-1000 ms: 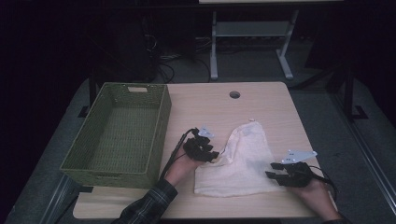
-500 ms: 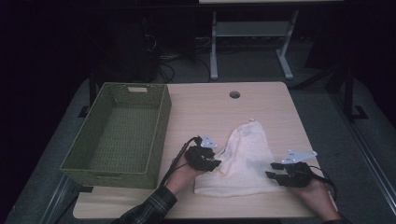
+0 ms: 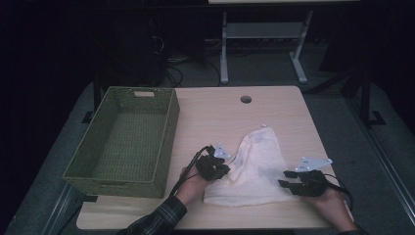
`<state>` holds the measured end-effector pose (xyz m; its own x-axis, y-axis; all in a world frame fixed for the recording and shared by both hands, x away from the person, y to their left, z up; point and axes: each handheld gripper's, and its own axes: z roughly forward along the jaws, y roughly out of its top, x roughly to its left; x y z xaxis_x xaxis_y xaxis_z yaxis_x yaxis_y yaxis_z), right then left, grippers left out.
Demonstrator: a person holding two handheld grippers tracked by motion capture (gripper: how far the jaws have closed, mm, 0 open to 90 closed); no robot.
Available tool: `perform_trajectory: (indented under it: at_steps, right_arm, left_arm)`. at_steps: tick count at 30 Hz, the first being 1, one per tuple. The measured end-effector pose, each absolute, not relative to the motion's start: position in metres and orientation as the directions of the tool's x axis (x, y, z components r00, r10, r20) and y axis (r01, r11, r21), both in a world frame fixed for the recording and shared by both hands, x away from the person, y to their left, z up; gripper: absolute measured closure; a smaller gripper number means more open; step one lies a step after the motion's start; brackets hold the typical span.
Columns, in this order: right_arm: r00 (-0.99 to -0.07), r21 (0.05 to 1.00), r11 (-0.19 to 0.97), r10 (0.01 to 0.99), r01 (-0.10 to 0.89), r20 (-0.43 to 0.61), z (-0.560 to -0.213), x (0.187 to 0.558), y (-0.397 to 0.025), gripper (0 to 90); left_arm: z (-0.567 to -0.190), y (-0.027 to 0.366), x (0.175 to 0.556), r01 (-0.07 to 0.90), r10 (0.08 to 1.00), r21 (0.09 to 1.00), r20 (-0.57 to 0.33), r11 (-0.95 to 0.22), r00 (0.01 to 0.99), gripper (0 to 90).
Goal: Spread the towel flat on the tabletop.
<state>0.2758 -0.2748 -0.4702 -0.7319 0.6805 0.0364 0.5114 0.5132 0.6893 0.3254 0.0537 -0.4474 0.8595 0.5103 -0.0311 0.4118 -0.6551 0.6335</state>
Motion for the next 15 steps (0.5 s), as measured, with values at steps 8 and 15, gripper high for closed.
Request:
perform_trajectory:
  at_steps: [8,15]
  right_arm:
    - [-0.732,0.689,0.513,0.680,0.511,0.036,-0.470,0.276,-0.275,56.2]
    - [-0.730,0.688,0.512,0.683,0.515,0.038,-0.470,0.276,-0.275,56.2]
  left_arm:
    - [-0.426,0.066,0.342,0.424,0.567,0.682,-0.016,-0.596,0.823,85.7]
    - [-0.410,0.072,0.360,0.431,0.622,0.717,0.004,-0.548,0.783,86.0]
